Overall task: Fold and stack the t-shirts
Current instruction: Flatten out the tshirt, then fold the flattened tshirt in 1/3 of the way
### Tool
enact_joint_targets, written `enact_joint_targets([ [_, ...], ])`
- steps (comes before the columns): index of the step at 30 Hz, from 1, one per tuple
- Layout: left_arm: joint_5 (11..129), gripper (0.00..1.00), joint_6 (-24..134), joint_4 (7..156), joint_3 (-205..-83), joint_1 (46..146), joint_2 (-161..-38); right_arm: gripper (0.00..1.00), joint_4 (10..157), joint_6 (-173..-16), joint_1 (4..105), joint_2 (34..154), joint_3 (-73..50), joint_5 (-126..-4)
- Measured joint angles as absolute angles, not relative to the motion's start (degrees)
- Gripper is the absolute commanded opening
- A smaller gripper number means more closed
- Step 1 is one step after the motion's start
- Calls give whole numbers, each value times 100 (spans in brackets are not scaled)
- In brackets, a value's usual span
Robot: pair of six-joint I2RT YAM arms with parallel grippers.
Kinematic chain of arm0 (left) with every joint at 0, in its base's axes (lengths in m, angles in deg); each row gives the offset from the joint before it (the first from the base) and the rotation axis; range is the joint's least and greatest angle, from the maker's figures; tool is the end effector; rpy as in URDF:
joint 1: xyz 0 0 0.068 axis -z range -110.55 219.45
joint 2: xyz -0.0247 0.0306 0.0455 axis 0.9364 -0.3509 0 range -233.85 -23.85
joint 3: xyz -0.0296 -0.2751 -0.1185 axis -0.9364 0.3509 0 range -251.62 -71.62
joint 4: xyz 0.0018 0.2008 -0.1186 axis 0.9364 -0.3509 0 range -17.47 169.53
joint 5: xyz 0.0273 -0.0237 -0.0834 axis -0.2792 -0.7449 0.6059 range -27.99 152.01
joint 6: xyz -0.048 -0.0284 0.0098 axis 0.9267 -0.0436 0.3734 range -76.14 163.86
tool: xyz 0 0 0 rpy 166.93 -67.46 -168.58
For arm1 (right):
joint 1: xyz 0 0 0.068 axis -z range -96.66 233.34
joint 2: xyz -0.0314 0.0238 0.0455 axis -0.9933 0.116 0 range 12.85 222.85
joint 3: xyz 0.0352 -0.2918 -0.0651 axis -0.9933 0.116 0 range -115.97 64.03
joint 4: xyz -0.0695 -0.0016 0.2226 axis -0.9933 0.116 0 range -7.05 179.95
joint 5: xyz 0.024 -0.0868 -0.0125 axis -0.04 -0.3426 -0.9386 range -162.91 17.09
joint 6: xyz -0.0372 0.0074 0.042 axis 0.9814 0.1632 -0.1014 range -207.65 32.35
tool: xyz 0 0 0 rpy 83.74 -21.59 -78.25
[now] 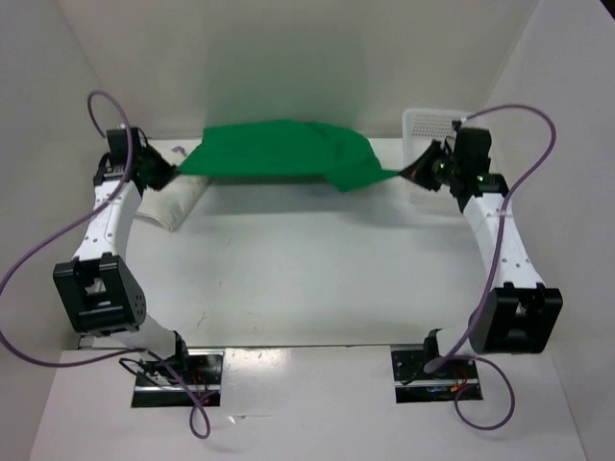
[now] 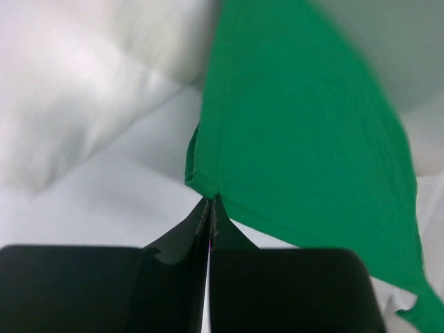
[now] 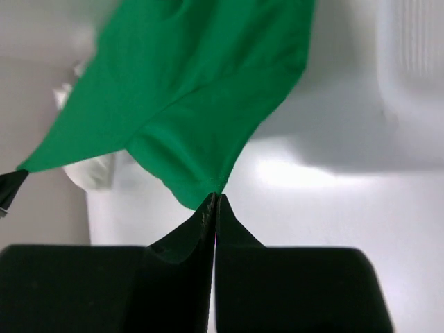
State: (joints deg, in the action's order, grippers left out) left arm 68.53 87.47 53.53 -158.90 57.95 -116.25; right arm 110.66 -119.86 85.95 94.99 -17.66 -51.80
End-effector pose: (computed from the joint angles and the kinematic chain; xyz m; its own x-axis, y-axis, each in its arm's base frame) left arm 0.3423 0.0651 0.3883 -0.2956 -0.7595 -0.5794 -0.4238 0.6478 -0.6330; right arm 0.2932 0.0010 0.4097 -0.5453 0.5227 -0.6553 0.0190 0.7893 0.6138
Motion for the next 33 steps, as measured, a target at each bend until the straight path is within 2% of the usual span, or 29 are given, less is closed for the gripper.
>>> enact_joint_targets([
  [4, 6676, 0, 8710, 5334, -14013, 5694, -10635, 0, 11258, -11905, 8589, 8544, -35, -5123],
  [9, 6680, 0, 8564, 5367, -12616, 5500, -9938, 0, 11780, -12034, 8582, 7283, 1311, -4979],
  [15, 6823, 0, 8382, 4785, -12098, 5447, -9689, 0, 12738, -12344, 8180, 6645, 1932, -4907],
  [21, 7190, 0, 8275, 4307, -12153, 5428, -9042, 0, 13527, -12685, 7795, 5919, 1739, -5331],
  [25, 7282, 0, 8286, 4313, -12207, 5425, -9247, 0, 13151, -12842, 7795, 6453, 1634, -5388],
  [29, 7288, 0, 8325, 4591, -12557, 5425, -10093, 0, 12386, -12895, 7795, 7884, 1390, -5469],
  [33, 7343, 0, 8441, 4969, -13128, 5425, -11083, 0, 11881, -12842, 7795, 9248, 603, -5668],
])
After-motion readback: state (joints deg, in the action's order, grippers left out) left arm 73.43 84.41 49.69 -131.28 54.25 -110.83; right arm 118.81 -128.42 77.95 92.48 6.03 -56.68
